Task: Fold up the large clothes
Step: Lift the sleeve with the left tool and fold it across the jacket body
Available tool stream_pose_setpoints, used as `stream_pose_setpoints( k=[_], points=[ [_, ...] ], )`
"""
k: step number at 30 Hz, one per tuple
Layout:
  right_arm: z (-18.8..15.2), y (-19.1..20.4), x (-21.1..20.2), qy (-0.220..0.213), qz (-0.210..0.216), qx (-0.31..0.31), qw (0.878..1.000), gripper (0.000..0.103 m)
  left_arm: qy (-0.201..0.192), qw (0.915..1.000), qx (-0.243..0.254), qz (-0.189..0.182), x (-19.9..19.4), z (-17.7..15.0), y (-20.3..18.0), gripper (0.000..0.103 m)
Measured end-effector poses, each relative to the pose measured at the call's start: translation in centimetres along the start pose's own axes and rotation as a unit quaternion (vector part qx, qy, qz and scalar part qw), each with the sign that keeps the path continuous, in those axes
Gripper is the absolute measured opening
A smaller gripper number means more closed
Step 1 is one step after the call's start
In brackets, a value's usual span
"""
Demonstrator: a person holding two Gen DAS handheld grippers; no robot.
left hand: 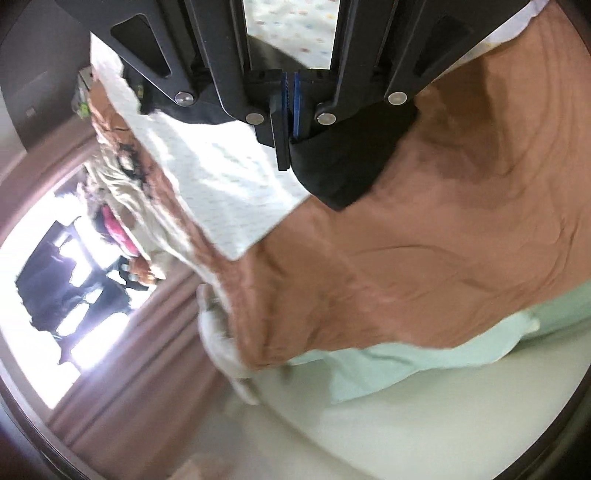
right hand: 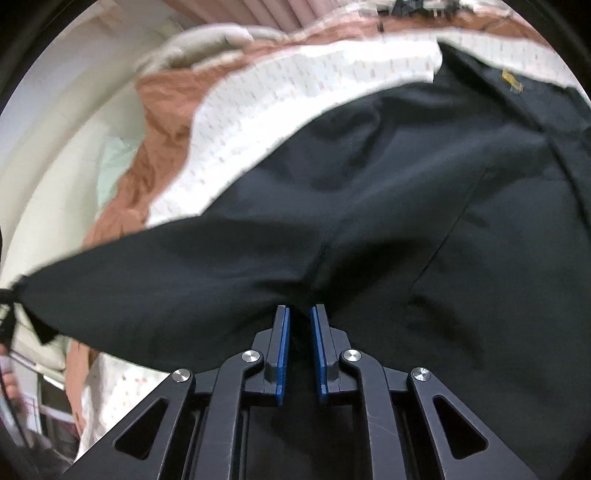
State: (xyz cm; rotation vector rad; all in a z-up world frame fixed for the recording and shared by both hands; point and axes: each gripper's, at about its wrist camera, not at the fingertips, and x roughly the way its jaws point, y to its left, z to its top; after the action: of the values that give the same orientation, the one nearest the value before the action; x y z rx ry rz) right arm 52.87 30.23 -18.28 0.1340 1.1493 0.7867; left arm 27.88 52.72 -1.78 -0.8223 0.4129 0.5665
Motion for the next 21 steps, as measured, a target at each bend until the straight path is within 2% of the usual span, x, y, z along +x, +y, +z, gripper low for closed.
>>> stream_pose_setpoints(
  k=[5, 8, 12, 14, 16, 21],
  points=[
    [0.3, 0.5, -1.0, 0.022, 0.016, -0.024, 0.999, 0.013, -0.017, 0.9980, 0.052, -0.033, -2.6, 0.6, -5.8, 0.001],
    [-0.3, 0.6, -4.3, 0.004, 0.011, -0.047, 0.999, 0.013, -0.025, 0.9952, 0.078, -0.055, -3.8, 1.0, -9.5, 0.001],
    [-0.9, -0.9, -9.0, -0.013, 0.006, -0.039, 0.999, 0.013, -0.031, 0.9897, 0.111, -0.084, -5.2, 0.7, -14.8, 0.001],
    [-1.6, -1.8, -11.6, -0.035, -0.003, -0.040, 0.999, 0.019, -0.032, 0.9862, 0.131, -0.097, -5.6, 0.3, -17.4, 0.001],
    [-2.2, -2.8, -13.9, -0.053, -0.008, -0.037, 0.998, 0.031, -0.029, 0.9830, 0.147, -0.107, -5.6, -0.1, -19.8, 0.001],
    [-3.6, -5.7, -19.5, -0.087, -0.016, -0.025, 0.996, 0.031, -0.017, 0.9715, 0.189, -0.142, -6.1, -2.3, -26.1, 0.001]
  ],
)
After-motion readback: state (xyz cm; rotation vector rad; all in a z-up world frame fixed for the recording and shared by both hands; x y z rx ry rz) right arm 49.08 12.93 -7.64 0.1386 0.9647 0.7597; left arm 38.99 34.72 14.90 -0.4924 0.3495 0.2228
